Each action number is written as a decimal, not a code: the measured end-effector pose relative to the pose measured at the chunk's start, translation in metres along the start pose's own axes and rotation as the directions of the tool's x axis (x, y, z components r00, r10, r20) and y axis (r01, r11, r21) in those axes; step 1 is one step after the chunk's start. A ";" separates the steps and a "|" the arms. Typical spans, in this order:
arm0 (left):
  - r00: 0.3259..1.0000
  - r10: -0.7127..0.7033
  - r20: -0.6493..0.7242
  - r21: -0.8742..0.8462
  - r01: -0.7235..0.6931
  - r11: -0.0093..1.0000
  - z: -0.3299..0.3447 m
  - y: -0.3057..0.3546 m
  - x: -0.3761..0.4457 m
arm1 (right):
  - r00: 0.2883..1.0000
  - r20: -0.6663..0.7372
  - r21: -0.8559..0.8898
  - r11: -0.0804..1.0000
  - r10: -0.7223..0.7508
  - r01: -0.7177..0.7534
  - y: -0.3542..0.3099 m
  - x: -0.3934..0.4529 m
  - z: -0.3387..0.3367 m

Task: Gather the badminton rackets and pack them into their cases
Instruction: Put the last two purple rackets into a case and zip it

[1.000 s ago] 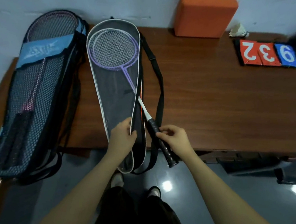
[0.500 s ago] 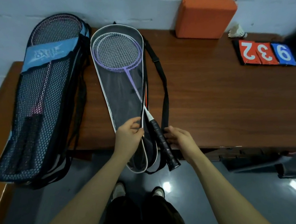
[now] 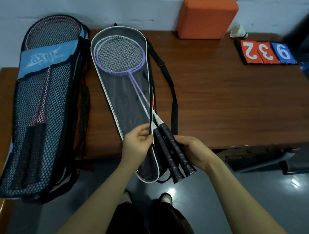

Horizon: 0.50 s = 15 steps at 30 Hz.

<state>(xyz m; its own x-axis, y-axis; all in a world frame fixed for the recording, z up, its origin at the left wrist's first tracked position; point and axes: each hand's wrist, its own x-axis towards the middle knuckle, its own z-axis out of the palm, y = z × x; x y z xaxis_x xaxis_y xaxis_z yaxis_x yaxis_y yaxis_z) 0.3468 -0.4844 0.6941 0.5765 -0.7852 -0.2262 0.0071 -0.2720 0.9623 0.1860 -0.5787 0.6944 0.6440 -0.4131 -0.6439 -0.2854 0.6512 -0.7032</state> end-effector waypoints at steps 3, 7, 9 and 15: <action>1.000 -0.029 0.004 -0.085 0.029 0.996 -0.004 0.007 -0.001 | 0.999 0.039 -0.065 0.998 -0.025 0.028 -0.002 -0.003 0.006; 0.999 -0.051 -0.004 -0.175 0.049 0.983 -0.010 0.015 -0.002 | 0.997 0.011 -0.158 0.984 -0.076 0.076 -0.003 0.002 0.022; 0.998 -0.061 -0.007 -0.239 0.058 0.969 -0.012 0.018 -0.003 | 0.992 -0.025 -0.134 0.984 -0.125 0.121 -0.002 0.003 0.027; 0.996 -0.082 -0.027 -0.335 0.068 0.940 -0.012 0.025 -0.001 | 0.996 -0.011 0.065 0.994 -0.089 0.090 0.010 -0.005 0.026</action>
<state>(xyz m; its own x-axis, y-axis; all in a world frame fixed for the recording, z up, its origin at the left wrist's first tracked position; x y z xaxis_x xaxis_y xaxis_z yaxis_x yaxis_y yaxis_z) 0.3559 -0.4837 0.7199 0.5962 -0.7447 -0.3001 0.3195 -0.1229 0.9396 0.1981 -0.5534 0.6982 0.6594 -0.4763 -0.5817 -0.1799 0.6513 -0.7372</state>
